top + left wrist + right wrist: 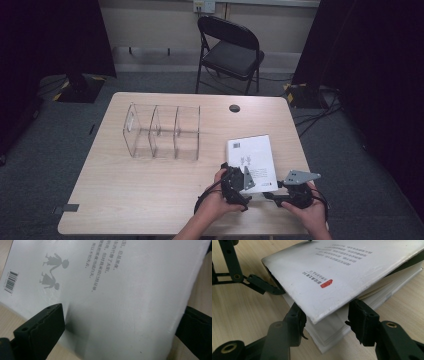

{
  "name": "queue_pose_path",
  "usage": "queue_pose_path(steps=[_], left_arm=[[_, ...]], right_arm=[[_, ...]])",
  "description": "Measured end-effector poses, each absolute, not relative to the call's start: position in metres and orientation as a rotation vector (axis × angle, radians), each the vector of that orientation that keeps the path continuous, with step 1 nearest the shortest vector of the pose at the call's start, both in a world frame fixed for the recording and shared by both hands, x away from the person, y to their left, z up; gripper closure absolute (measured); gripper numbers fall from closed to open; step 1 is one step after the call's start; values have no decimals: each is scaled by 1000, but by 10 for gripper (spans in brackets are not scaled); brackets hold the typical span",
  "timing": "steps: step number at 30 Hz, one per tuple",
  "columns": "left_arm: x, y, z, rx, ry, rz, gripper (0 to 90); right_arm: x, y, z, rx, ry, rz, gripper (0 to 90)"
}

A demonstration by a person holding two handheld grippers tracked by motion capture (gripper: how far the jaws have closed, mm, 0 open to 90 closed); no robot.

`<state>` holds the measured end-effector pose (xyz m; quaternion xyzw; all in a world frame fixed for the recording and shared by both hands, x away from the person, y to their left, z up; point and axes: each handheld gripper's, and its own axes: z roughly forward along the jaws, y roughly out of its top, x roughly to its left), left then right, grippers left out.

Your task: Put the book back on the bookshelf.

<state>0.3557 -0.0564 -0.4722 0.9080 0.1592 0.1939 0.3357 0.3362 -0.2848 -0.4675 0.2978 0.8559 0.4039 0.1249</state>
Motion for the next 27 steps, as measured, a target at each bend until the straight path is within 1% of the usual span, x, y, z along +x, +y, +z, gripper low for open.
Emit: queue_pose_path(steps=[4, 9, 13, 21, 22, 23, 25, 27], left_arm=[[359, -55, -472, 2362, 410, 499, 0], [358, -57, -474, 2359, 412, 536, 0], [359, -57, -474, 2359, 408, 534, 0], [357, -53, -471, 2363, 424, 525, 50], [356, -53, -470, 2367, 416, 529, 76], [356, -54, -471, 2349, 420, 537, 82], [354, -53, -469, 2365, 404, 532, 94], [352, -52, -469, 2358, 383, 542, 137]], right_arm=[[336, -285, -467, 868, 2496, 1172, 490], [336, -285, -467, 869, 2498, 1171, 490], [336, -285, -468, 869, 2499, 1171, 490], [337, -286, -468, 865, 2503, 1169, 491], [337, -286, -468, 870, 2503, 1166, 491], [337, -286, -469, 880, 2504, 1181, 491], [337, -286, -469, 884, 2502, 1184, 490], [337, -287, -470, 889, 2501, 1190, 490]])
